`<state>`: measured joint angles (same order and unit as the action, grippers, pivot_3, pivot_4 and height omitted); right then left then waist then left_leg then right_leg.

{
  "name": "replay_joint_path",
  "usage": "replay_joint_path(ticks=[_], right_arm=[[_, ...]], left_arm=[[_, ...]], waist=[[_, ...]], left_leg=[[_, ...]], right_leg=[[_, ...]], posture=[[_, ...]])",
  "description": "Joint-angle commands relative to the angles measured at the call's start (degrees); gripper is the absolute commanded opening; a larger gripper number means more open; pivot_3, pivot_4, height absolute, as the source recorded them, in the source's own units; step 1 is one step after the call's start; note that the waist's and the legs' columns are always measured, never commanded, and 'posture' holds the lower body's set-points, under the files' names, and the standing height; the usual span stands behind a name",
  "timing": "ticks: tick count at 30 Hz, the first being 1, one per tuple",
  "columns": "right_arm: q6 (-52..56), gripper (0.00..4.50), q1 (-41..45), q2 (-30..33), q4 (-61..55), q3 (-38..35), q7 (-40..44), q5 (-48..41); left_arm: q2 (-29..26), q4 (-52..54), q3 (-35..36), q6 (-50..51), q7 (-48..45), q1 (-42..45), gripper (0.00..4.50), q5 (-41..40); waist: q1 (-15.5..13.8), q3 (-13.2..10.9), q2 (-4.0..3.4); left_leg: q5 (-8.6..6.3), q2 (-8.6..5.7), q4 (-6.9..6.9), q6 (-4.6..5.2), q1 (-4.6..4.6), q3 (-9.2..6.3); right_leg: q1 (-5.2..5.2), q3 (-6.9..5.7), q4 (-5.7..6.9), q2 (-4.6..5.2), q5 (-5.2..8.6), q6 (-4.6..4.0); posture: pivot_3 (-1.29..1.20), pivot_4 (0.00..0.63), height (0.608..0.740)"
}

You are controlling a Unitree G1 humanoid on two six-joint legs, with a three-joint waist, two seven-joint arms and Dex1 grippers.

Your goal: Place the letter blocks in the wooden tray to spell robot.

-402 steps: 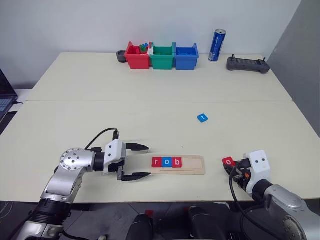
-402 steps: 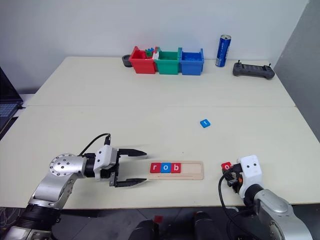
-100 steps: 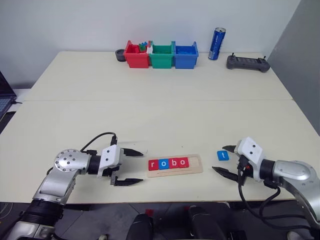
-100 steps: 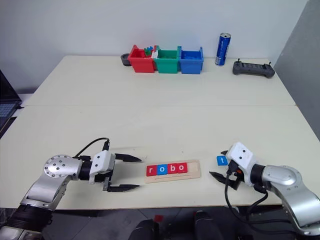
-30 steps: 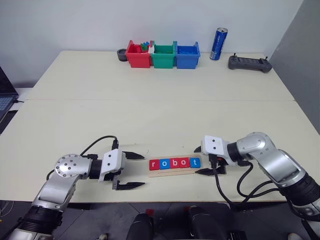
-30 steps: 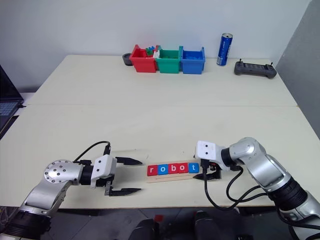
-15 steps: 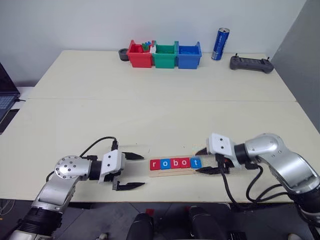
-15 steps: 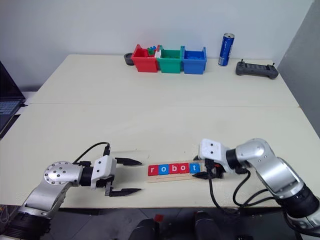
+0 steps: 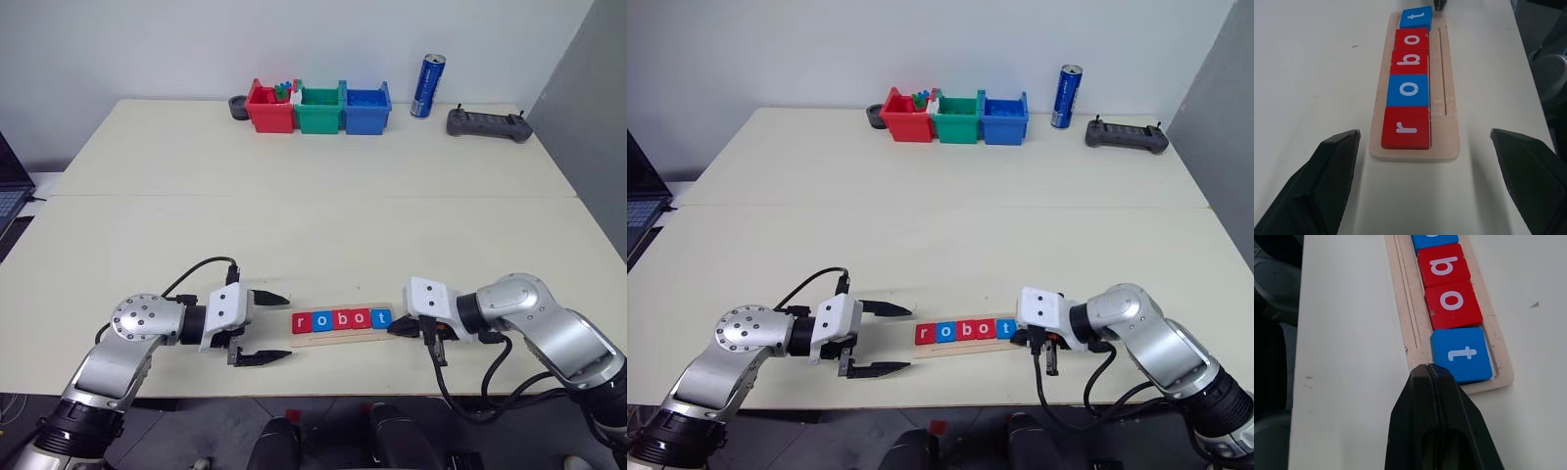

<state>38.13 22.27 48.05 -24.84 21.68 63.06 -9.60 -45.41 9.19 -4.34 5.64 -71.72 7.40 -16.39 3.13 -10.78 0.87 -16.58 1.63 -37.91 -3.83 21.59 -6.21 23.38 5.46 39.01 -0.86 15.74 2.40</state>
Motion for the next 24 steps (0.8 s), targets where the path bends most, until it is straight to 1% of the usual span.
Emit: replay_joint_path(ticks=[1,7,10,14,18,21,24], right_arm=[[-0.5,0.02,1.6,-0.7,0.4,0.0,-0.6,0.7],[-0.4,0.02,2.8,-1.8,1.8,0.4,-0.8,1.5],[0.8,0.02,2.6,-1.6,0.6,-0.6,-0.3,0.4],[3.1,0.02,1.9,0.4,-1.9,-3.5,0.8,-2.2],[2.3,0.02,-1.3,5.3,-3.4,-5.1,2.0,-2.3],[0.5,0.02,-2.5,6.0,-2.6,-3.8,0.5,-0.1],[-2.4,0.02,-2.7,5.3,-0.3,-1.2,-0.9,3.4]], left_arm=[[-0.8,2.5,1.0,0.8,0.3,0.6,4.50,-1.1],[-0.8,1.9,1.2,0.1,0.2,0.1,4.50,-1.0],[-0.9,1.5,1.3,-0.6,0.2,-0.2,4.50,-0.9],[-0.9,1.0,1.4,-1.4,0.2,-1.0,4.50,-0.7],[-0.9,-0.9,1.8,-3.0,-0.1,-1.7,4.50,-0.5],[-1.0,-3.4,1.9,-5.0,-0.7,-1.9,4.50,-0.3],[-1.1,-4.3,1.7,-5.8,-0.8,-1.6,4.50,-0.3]], waist=[[0.0,0.0,0.00],[0.0,0.0,0.00],[0.0,0.0,0.00],[0.0,0.0,0.00],[-0.1,0.0,0.00],[-0.1,0.0,0.00],[0.0,0.0,0.00]], left_leg=[[0.00,0.00,0.00,0.00,0.00,0.00],[0.00,0.00,0.00,0.00,0.00,0.00],[0.00,0.00,0.00,0.00,0.00,0.00],[0.00,0.00,0.00,0.00,0.00,0.00],[0.00,-0.02,-0.01,0.00,0.02,0.00],[0.00,-0.02,0.00,0.00,0.01,0.01],[0.00,0.00,0.00,0.00,-0.02,0.02]], right_leg=[[0.00,0.00,0.00,0.00,0.00,0.00],[0.00,0.00,0.00,0.00,0.00,0.00],[0.00,0.00,0.00,0.00,0.00,0.00],[0.00,0.01,0.00,0.01,0.00,0.00],[0.00,0.00,-0.02,0.02,0.00,0.00],[0.00,0.01,-0.02,0.03,0.00,0.00],[0.00,0.01,-0.01,0.01,0.02,0.04]], posture=[[0.00,0.150,0.740],[0.00,0.150,0.740],[0.00,0.150,0.740],[0.00,0.150,0.740],[0.00,0.150,0.740],[0.00,0.150,0.740],[0.00,0.150,0.740]])
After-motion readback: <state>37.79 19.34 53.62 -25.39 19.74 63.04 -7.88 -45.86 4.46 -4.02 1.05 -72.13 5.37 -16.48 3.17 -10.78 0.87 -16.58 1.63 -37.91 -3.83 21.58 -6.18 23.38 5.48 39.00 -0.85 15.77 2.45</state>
